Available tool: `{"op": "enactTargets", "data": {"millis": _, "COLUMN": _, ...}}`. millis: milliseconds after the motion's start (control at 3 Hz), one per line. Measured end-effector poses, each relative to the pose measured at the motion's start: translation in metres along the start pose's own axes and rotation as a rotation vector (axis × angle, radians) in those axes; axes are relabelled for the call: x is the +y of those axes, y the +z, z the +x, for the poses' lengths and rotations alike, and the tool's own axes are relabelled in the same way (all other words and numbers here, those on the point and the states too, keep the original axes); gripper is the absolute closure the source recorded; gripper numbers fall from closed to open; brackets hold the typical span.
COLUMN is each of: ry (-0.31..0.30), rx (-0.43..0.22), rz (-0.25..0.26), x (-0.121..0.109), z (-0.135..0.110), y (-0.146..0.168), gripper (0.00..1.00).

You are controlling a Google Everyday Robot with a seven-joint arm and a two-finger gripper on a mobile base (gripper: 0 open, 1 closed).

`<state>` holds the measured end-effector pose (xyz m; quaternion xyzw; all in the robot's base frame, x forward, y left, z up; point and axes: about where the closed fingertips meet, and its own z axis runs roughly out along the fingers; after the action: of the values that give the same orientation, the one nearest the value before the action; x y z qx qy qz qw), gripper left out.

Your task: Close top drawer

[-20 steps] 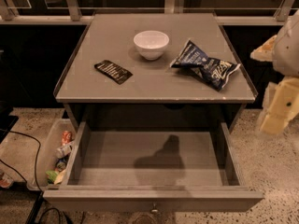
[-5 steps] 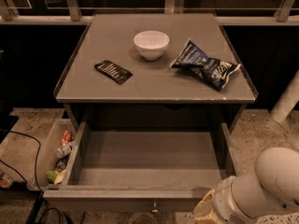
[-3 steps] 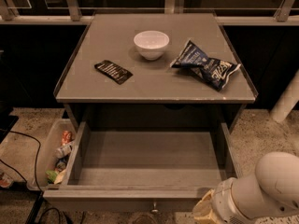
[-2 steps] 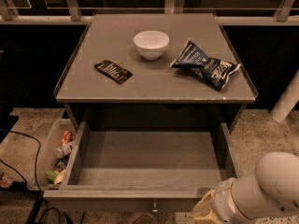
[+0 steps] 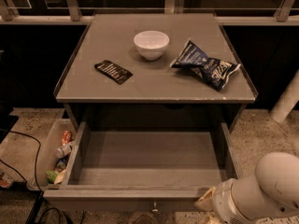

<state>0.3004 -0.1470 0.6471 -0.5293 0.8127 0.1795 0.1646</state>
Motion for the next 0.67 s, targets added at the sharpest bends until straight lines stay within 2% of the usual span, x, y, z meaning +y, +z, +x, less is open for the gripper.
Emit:
{"op": "enactTargets", "data": {"millis": 333, "ry": -0.002, "rx": -0.036, "rz": 0.014, "x": -0.011, "z": -0.005, "y": -0.002, "gripper": 0.00}}
{"op": "enactTargets", "data": {"millis": 667, "ry": 0.036, "rx": -0.160, "rz": 0.064, "x": -0.049, "z": -0.008, "y": -0.013, "gripper": 0.20}}
